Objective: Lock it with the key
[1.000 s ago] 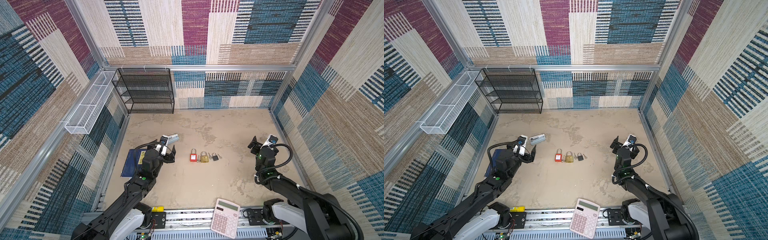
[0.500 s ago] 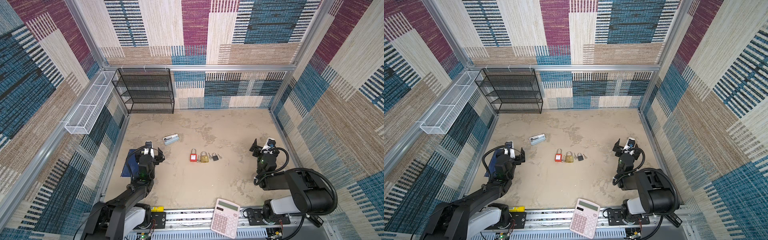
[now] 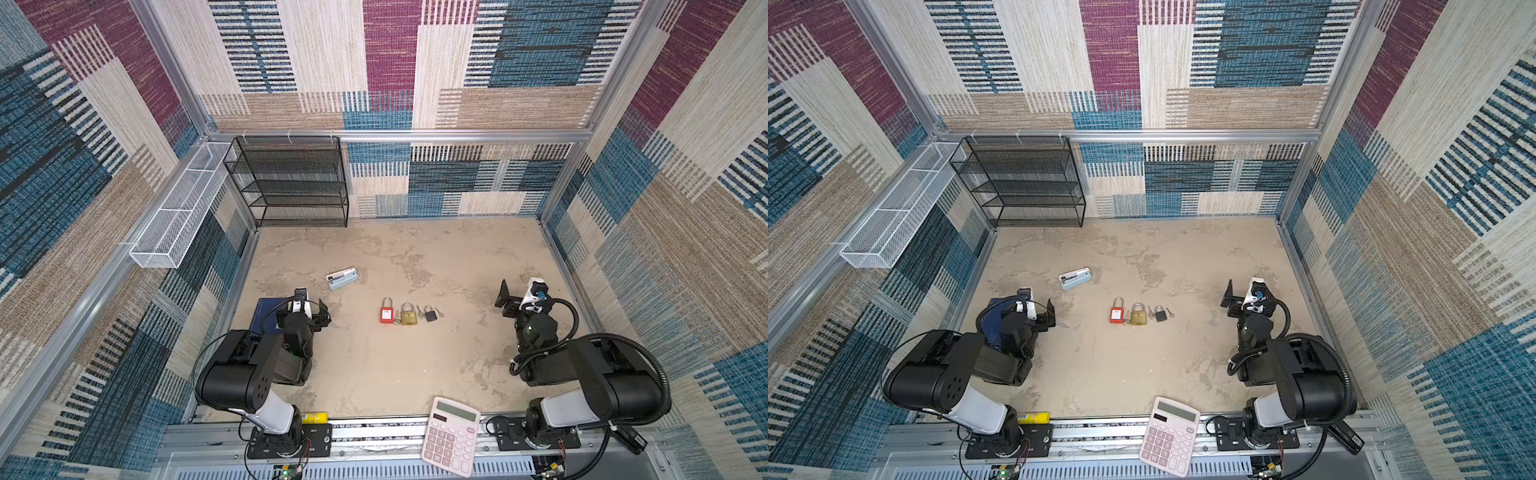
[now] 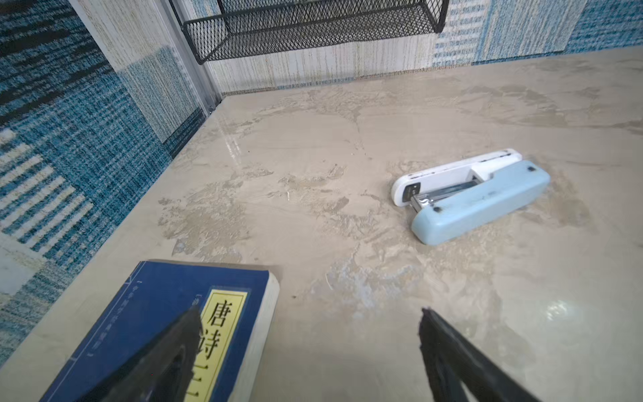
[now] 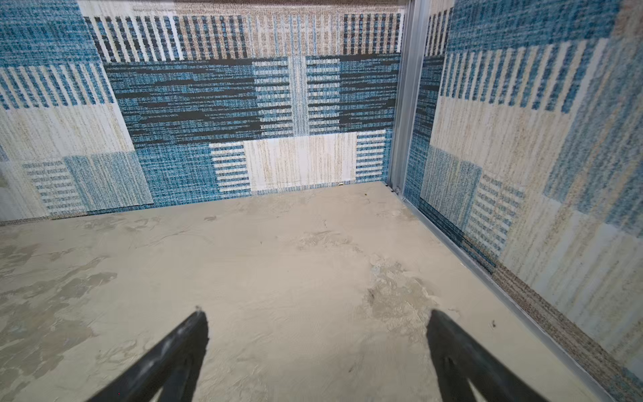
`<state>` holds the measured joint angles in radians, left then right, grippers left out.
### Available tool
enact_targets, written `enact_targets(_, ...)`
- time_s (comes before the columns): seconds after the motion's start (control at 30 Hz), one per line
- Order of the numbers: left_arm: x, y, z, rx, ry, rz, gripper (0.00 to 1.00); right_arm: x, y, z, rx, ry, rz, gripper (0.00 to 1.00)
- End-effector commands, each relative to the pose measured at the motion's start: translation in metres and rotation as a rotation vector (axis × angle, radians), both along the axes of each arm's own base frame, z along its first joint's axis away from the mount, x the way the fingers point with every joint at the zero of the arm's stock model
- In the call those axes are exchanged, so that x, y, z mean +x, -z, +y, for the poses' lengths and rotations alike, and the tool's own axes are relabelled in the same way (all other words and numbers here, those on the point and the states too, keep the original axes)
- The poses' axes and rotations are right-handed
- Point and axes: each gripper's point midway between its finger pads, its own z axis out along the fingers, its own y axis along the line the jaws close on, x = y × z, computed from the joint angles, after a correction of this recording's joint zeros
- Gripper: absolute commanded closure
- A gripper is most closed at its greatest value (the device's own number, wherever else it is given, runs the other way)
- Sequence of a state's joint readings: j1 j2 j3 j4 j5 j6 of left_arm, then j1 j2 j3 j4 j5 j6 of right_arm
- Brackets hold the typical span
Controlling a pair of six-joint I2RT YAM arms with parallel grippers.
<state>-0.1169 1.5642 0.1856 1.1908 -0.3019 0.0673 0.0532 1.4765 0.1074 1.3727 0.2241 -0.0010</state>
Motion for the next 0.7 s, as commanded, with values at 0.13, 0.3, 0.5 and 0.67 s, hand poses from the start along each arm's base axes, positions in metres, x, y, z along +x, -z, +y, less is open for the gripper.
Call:
enact_targets(0.13, 0.023, -0.021, -0.013, 0.012, 0.078, -0.03, 0.01, 0.02, 0.0, 0.006, -0.019, -0.031, 0.004, 0.01)
enact_targets(0.3, 0.036, -0.014, 0.008, -0.034, -0.027, 0.051, 0.01, 0.021, 0.002, 0.005, -0.007, -0.038, 0.021, 0.01)
enact_targets(0.5, 0.038, -0.013, 0.016, -0.059, -0.051, 0.062, 0.01, 0.021, 0.002, 0.004, -0.006, -0.038, 0.022, 0.01)
enact_targets(0.67, 0.038, -0.013, 0.016, -0.059, -0.052, 0.062, 0.01, 0.021, 0.002, 0.004, -0.005, -0.039, 0.022, 0.01)
